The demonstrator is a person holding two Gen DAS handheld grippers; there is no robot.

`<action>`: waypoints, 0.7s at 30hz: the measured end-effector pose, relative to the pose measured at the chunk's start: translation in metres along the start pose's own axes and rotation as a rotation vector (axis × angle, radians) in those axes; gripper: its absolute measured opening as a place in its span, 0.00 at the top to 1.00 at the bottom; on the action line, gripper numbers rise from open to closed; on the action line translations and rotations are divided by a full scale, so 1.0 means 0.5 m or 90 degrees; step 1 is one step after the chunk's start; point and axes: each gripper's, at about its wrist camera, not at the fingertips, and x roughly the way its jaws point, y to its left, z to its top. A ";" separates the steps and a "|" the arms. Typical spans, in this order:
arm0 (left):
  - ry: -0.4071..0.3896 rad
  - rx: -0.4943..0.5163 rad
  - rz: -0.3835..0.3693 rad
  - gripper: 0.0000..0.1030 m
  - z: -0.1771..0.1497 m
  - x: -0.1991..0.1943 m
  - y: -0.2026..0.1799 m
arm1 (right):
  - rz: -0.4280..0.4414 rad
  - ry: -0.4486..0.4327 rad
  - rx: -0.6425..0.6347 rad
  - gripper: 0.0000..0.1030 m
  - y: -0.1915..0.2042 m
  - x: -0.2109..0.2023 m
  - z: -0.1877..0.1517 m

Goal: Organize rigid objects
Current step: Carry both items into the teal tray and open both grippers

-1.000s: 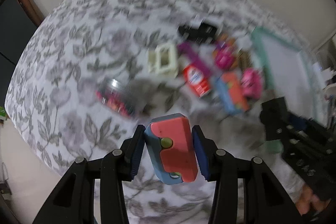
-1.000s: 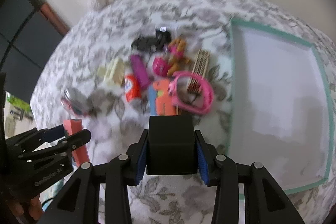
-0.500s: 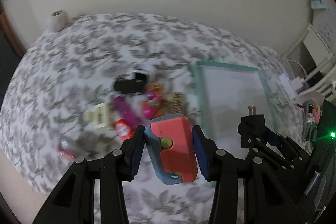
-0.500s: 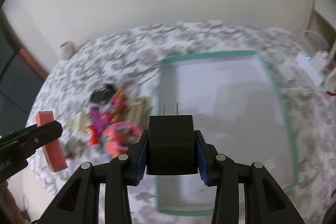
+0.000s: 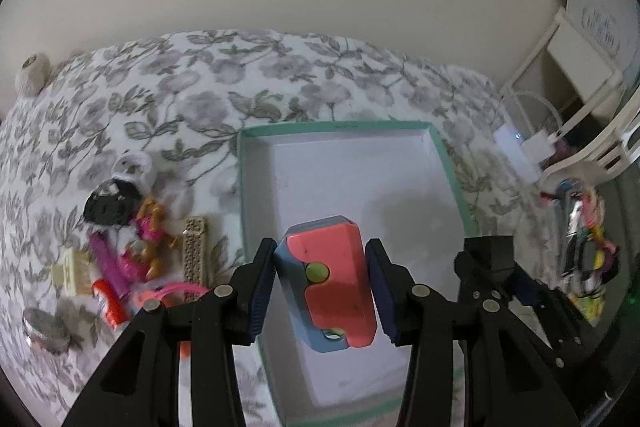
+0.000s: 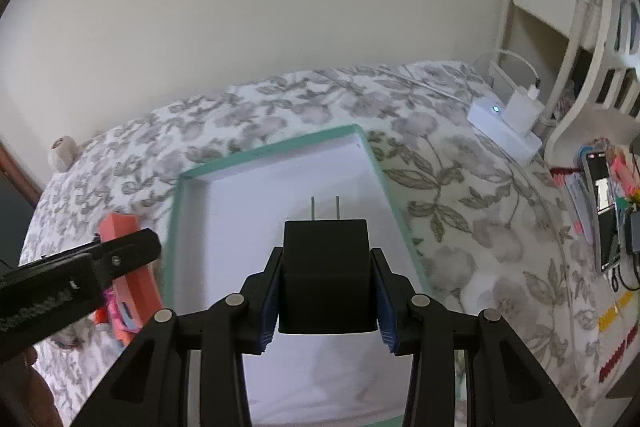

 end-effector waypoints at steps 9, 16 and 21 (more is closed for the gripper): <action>0.007 0.023 0.034 0.54 0.007 0.088 -0.010 | -0.026 0.051 -0.016 0.58 -0.018 0.087 -0.019; 0.052 0.031 0.061 0.54 -0.020 0.154 0.001 | -0.044 0.109 -0.031 0.58 -0.020 0.145 -0.053; 0.074 0.030 0.066 0.54 -0.031 0.178 0.007 | -0.053 0.109 -0.042 0.58 -0.018 0.148 -0.058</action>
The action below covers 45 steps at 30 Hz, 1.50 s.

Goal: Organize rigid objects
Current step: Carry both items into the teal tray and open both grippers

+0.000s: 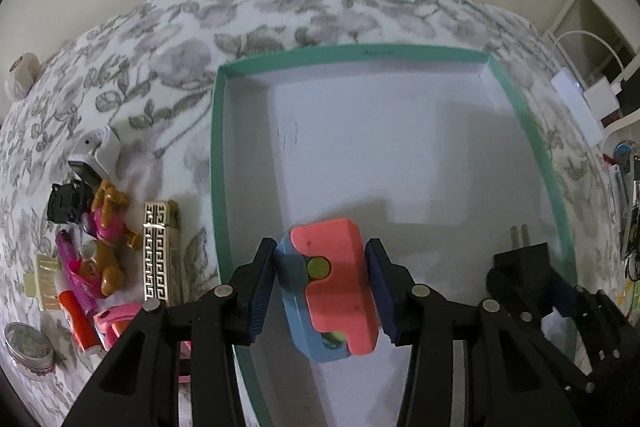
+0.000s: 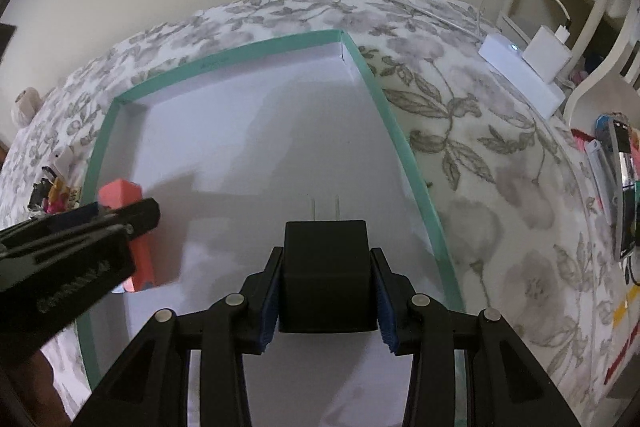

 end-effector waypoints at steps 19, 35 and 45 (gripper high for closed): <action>0.000 -0.027 -0.039 0.54 -0.003 -0.028 0.005 | -0.004 0.000 -0.007 0.57 0.001 -0.001 0.001; -0.060 -0.082 -0.045 0.30 -0.010 -0.109 0.038 | -0.005 -0.026 -0.006 0.48 0.008 -0.027 0.004; -0.096 -0.159 0.020 0.17 -0.037 -0.137 0.117 | -0.016 -0.034 0.002 0.13 0.009 -0.028 -0.007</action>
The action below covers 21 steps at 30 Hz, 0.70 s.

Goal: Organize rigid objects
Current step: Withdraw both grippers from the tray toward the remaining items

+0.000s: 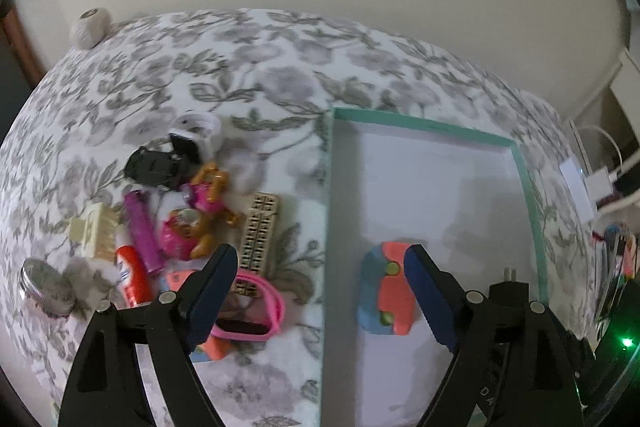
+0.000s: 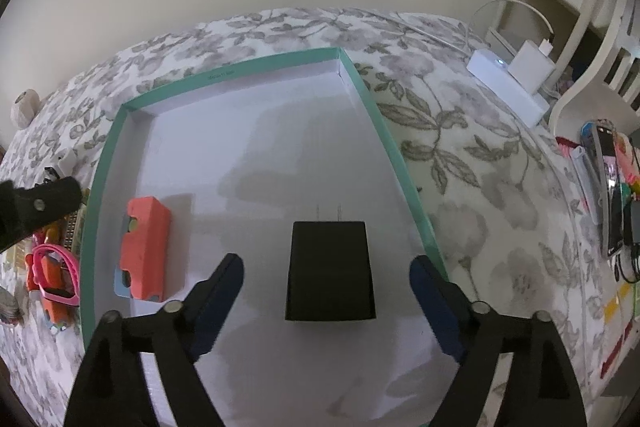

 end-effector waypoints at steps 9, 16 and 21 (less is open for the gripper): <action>-0.033 -0.019 0.025 0.16 -0.018 -0.046 0.053 | 0.015 -0.009 0.021 0.00 -0.002 -0.008 -0.007; -0.034 0.024 0.066 0.16 -0.044 -0.068 0.060 | 0.020 -0.018 0.001 0.00 0.015 -0.021 -0.015; -0.054 0.044 0.059 0.09 -0.052 -0.083 0.056 | 0.010 -0.036 -0.020 0.00 0.033 -0.039 -0.019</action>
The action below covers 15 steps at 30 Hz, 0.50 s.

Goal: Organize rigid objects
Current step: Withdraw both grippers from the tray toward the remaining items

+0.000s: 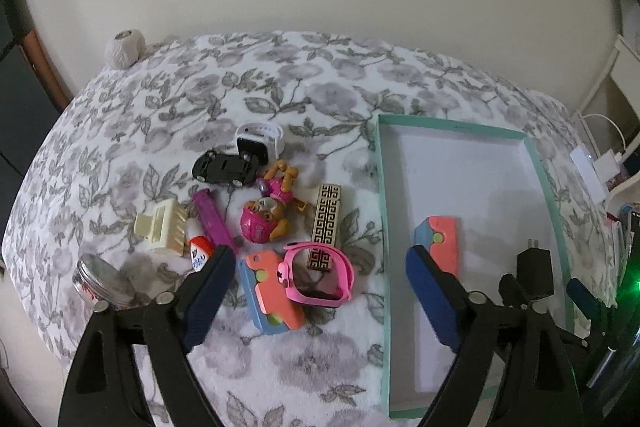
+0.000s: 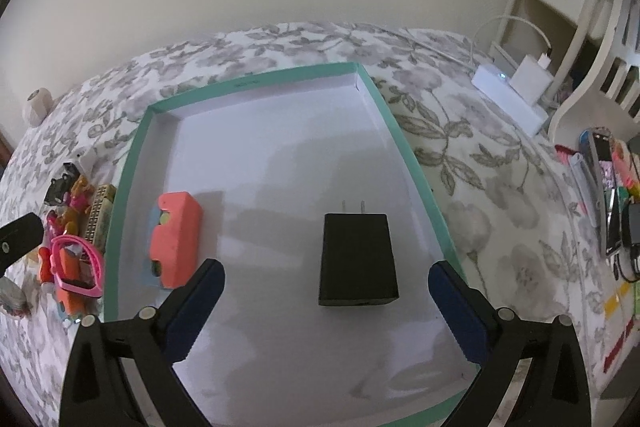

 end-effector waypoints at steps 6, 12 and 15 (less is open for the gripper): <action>-0.015 -0.048 -0.037 0.04 0.009 -0.010 0.028 | 0.002 -0.012 -0.007 0.00 0.010 -0.013 0.005; -0.055 -0.103 -0.059 0.03 0.025 -0.024 0.072 | 0.009 -0.032 0.007 0.00 0.016 -0.039 0.019; -0.068 -0.118 -0.048 0.03 0.035 -0.036 0.096 | 0.024 -0.047 0.016 0.00 0.028 -0.062 0.034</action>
